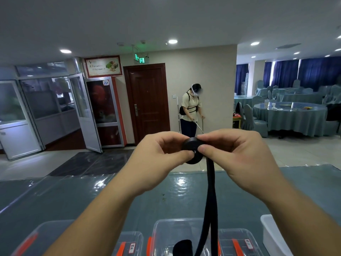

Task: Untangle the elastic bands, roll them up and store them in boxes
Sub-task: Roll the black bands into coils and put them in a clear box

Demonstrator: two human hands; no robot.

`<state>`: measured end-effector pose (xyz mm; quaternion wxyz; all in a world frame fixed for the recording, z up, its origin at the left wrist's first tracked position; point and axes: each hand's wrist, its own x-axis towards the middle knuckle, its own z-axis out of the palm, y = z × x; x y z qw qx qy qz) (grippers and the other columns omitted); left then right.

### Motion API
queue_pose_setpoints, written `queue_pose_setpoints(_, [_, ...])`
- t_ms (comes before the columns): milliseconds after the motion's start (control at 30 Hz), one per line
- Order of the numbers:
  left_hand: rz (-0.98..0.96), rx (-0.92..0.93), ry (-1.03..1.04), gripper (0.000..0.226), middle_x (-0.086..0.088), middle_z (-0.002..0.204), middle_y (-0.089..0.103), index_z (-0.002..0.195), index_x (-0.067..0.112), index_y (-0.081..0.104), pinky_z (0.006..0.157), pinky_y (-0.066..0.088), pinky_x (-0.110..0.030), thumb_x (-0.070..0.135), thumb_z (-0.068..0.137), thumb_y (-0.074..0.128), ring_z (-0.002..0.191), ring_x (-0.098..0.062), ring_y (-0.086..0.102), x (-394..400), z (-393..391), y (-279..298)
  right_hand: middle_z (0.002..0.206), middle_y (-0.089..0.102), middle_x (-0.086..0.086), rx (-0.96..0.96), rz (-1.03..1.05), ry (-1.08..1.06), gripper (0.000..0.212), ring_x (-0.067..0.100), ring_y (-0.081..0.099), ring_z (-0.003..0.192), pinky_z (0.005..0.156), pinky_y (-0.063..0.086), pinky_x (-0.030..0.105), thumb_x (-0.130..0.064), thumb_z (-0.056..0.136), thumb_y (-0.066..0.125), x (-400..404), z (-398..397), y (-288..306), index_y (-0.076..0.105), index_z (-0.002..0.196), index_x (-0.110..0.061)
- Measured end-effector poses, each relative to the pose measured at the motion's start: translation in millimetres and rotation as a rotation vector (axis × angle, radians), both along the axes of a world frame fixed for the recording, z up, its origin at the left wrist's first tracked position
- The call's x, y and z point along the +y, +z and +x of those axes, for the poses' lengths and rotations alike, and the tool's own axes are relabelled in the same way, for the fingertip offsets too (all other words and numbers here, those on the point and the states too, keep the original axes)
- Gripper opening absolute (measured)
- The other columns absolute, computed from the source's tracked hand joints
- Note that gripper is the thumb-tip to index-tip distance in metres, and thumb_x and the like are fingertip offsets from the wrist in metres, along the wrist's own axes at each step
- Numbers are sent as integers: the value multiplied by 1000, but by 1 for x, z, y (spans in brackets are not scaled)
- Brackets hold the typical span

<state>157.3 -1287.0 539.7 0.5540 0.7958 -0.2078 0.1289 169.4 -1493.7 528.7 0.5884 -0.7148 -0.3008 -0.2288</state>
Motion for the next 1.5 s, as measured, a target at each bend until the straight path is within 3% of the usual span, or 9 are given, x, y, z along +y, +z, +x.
queue_pose_setpoints(167, [-310,128,-67,20,-11,99,79,109,6,73,83,64,-33,-2,90,72,96,-25,78,-9,-7,-2,101,82,-5,56,133,64,31,14,78,98,87,63,31,-2,85,78,0,1,-4,80,112,-18])
queue_pose_setpoints(333, [-37,23,-22,15,-3,98,81,104,18,80,87,61,-33,14,90,78,95,-19,78,-5,-5,-2,100,81,-11,49,-57,60,31,8,78,97,89,62,27,-4,85,80,-7,-3,-3,81,110,-22])
queue_pose_setpoints(533, [-447,151,-157,24,-16,102,78,103,3,75,81,64,-34,8,80,74,97,-31,78,-12,-12,-1,100,82,0,60,130,124,36,20,79,97,89,62,39,-21,75,79,-9,-2,-3,80,110,-16])
queue_pose_setpoints(667, [-162,87,-92,18,-14,98,80,107,4,77,75,63,-26,2,89,74,90,-22,79,-10,-14,3,98,82,-5,78,10,121,29,14,79,95,89,63,31,-4,81,81,-13,-5,-2,81,106,-19])
queue_pose_setpoints(900, [-358,151,-91,25,-19,102,78,104,4,78,87,64,-44,13,80,77,99,-35,77,-11,-12,-2,98,82,1,105,125,168,29,20,79,93,83,64,32,-13,75,80,-13,-4,-1,81,103,-21])
queue_pose_setpoints(1100, [-57,21,-24,21,-7,99,81,108,14,79,83,62,-29,5,89,77,95,-21,78,-7,-10,-1,95,82,-6,100,3,78,30,14,79,93,87,63,32,-3,83,81,-13,-7,-3,81,102,-25])
queue_pose_setpoints(1233, [-295,108,-52,20,-16,101,79,107,7,75,87,64,-39,0,88,74,96,-30,77,-12,-9,-8,95,82,3,128,133,140,30,25,80,89,80,65,36,-7,78,80,-11,-6,-4,80,106,-19])
queue_pose_setpoints(1367, [-14,37,-48,21,-8,101,80,109,13,78,93,62,-40,6,90,78,99,-26,77,-10,-8,-4,93,82,-1,139,10,138,32,19,80,86,80,64,29,3,83,78,-13,-6,-3,81,102,-23])
queue_pose_setpoints(1500, [-245,20,-7,18,-11,99,80,104,14,79,96,55,-66,11,86,78,98,-37,75,-14,-10,-2,94,82,0,77,115,101,33,20,79,88,78,64,31,2,82,80,-7,-6,-2,81,102,-25])
